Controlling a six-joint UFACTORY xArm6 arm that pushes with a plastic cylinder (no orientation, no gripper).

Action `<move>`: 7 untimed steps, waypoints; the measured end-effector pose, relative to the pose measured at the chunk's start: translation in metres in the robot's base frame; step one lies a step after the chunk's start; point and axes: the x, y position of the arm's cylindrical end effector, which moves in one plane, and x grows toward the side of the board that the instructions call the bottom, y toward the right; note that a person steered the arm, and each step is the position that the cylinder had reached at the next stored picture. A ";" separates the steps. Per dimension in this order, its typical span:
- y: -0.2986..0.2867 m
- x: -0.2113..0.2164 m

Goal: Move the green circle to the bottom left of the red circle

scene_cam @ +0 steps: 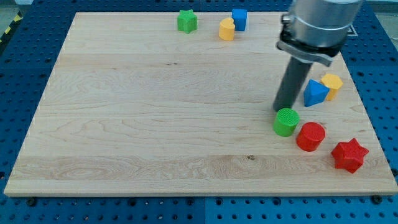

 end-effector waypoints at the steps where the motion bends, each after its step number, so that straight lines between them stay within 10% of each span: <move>1: -0.004 -0.002; 7: 0.022 0.053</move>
